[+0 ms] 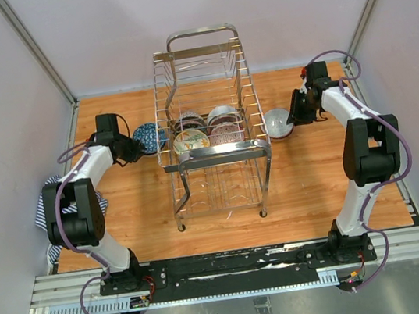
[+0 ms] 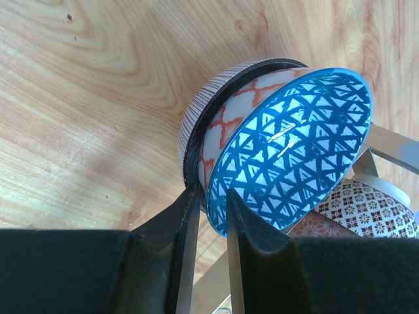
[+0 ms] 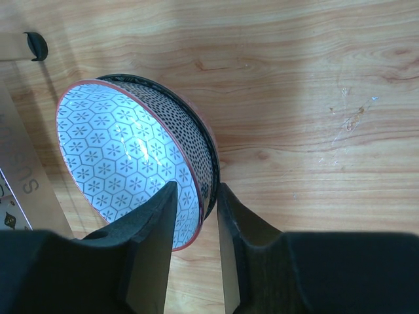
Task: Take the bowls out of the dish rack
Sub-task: Place the bowl with the bowl, then pick up the bowl from the dish rack.
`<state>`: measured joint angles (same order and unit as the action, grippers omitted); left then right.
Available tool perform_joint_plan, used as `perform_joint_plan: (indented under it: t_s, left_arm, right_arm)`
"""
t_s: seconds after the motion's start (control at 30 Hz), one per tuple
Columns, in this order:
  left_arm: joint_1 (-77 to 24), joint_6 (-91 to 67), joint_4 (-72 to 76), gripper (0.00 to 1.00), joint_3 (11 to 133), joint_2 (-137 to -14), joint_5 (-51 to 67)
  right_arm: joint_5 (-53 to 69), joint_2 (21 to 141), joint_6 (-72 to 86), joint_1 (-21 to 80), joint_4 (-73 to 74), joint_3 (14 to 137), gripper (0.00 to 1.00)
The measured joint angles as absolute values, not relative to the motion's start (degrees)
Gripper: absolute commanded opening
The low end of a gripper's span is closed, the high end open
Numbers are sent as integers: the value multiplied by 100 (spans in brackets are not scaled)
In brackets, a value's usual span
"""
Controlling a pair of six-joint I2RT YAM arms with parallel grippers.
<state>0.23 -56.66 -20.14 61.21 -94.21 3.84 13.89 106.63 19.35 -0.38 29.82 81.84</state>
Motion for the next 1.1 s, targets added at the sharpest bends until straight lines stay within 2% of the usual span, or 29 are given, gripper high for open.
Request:
perform_joint_plan:
  t_s: [0.4, 0.47, 0.77, 0.83, 1.1]
  left_arm:
    - [25, -5662, -2001, 28, 6104, -9397, 436]
    - [25, -5662, -2001, 33, 6104, -9391, 440]
    - [25, -5660, -2001, 35, 6104, -9223, 467]
    - [25, -5660, -2001, 40, 6104, -9198, 469]
    - [25, -5642, -1999, 40, 6069, -9011, 495]
  right_arm:
    - [1389, 10575, 1935, -38, 2982, 8184, 33]
    - [1391, 10547, 1935, -38, 2982, 8184, 33]
    - [1389, 10379, 1935, -38, 2982, 8171, 34]
    - [1389, 10318, 1935, -38, 2978, 8145, 34]
    - [1382, 9968, 1935, -38, 2974, 7977, 35]
